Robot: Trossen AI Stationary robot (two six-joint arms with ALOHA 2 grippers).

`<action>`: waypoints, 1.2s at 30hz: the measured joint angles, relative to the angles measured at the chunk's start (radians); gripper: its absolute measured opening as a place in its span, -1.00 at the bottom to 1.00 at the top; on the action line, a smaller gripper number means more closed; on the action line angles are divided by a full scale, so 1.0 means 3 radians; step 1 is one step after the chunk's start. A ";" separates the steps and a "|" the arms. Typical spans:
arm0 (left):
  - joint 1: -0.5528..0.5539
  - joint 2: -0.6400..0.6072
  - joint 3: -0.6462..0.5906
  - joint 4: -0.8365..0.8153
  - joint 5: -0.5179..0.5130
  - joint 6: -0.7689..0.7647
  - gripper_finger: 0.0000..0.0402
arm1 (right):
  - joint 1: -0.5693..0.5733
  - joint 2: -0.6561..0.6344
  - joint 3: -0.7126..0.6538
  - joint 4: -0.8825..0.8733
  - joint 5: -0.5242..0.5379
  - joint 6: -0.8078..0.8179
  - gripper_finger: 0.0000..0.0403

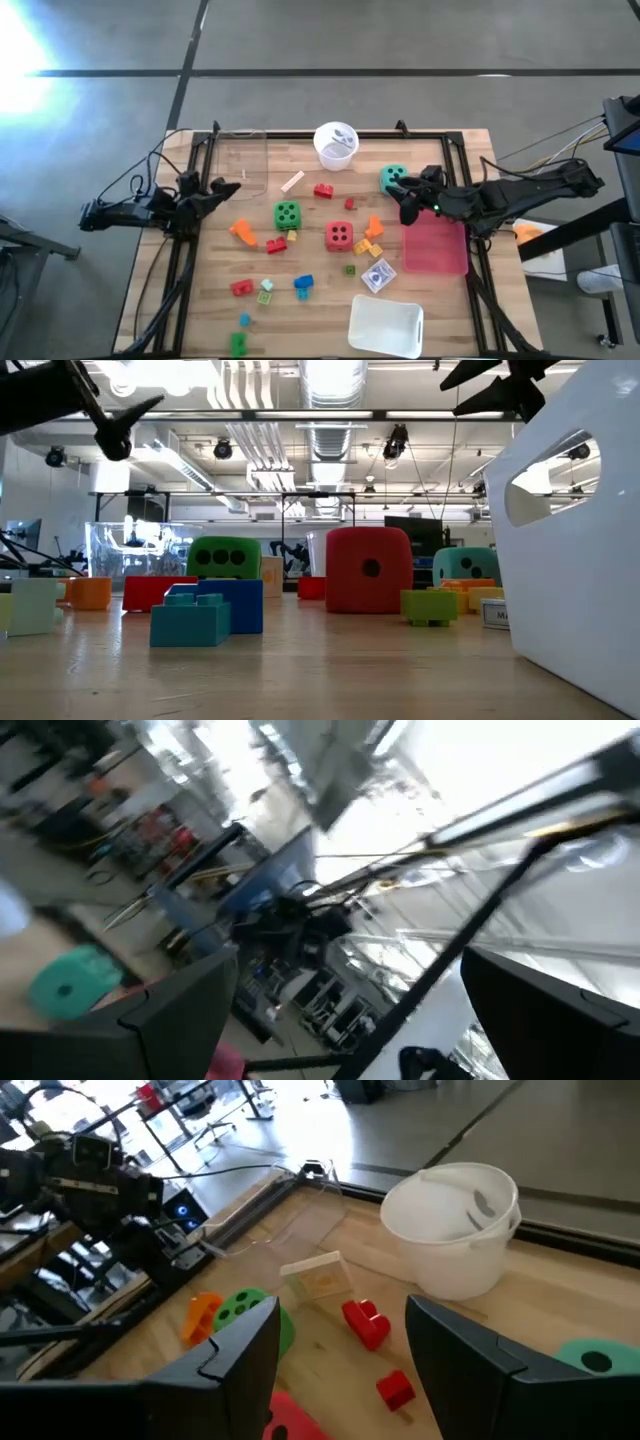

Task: Pick & Place Toys
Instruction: Put the orange game piece into the pink bin

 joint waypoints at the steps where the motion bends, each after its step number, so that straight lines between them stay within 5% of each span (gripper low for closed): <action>1: 0.0000 0.0030 0.0053 -0.0192 -0.0006 -0.0023 0.93 | -0.0009 0.0015 0.0000 0.0002 -0.0001 0.0062 0.04; 7: -0.0001 0.0427 0.0522 -0.1471 0.0096 0.0214 0.93 | -0.0036 0.0054 0.0000 0.0005 -0.0003 0.0133 0.04; 23: -0.0002 0.2077 0.1907 -0.3100 0.0335 0.1652 0.93 | -0.0036 0.0056 -0.0001 -0.0010 -0.0003 -0.0042 0.04; 36: 0.0000 0.2786 0.2109 -0.3622 0.0616 0.0633 0.93 | -0.0036 0.0059 -0.0003 -0.0014 -0.0004 -0.0043 0.04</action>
